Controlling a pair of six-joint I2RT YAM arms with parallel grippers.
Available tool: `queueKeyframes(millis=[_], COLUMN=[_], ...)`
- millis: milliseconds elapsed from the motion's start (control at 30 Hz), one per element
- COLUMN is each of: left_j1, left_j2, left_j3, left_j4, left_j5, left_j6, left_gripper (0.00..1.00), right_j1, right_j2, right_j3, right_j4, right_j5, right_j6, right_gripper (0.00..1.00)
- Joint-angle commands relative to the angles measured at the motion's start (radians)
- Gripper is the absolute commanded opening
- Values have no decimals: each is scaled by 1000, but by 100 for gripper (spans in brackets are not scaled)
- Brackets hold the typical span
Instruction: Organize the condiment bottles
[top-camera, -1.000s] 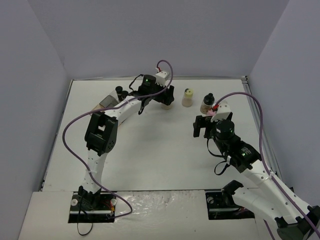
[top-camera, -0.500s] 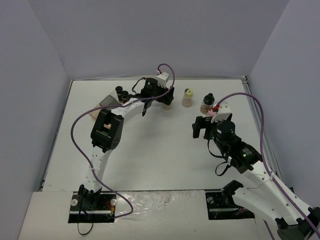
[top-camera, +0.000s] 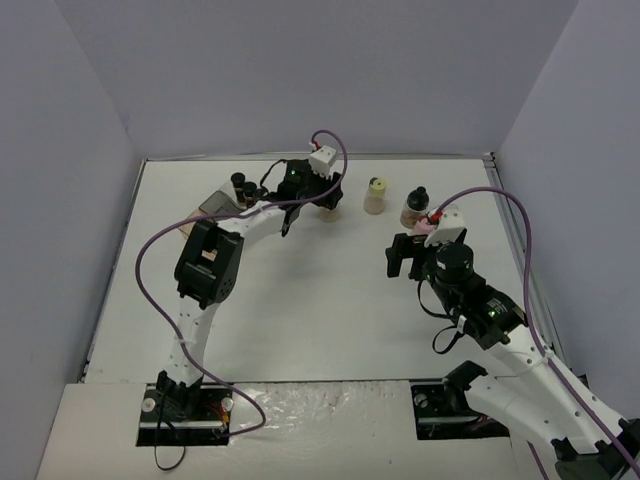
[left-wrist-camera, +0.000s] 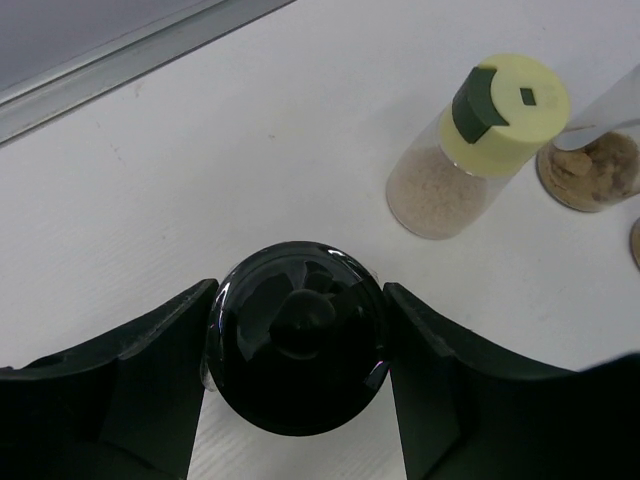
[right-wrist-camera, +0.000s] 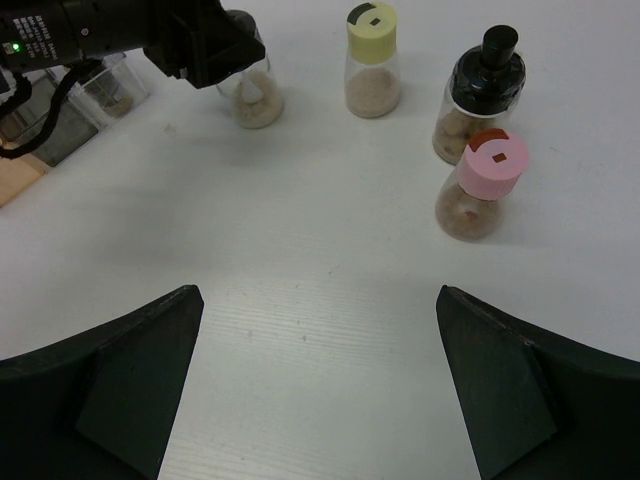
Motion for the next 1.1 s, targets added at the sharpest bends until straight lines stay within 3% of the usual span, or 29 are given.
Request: queueKeyframes(millis=[0,267,367,533,767,1067], left_j1=[-4,26,80,186,332,389], left_j2=[-253,-555,-634,-759,-714,-568], left_j3=[-84,-206,-237,-290,-308,-298], left_j4=[53,-215,-343,-413,-331,-191], left_j5=[-11,-215,-275,-435,-464,-441], left_j6=[-43,-82,-105,-96,-119,-123], left_gripper=[10,10,10,10,10,10], right_j1=[-2,-2,-2,-2,-2,-2], right_j2=[-20,-19,-18,-15,19,10], right_j3=[30,24,32,37,36,17], right_j4=[45,46,45,54,83,91], right_j5=[-2,3,5,9,-20,-20], right_j6=[9,-2,-13,-19,-18,-5], right_gripper=[100,100,100,100,100,100])
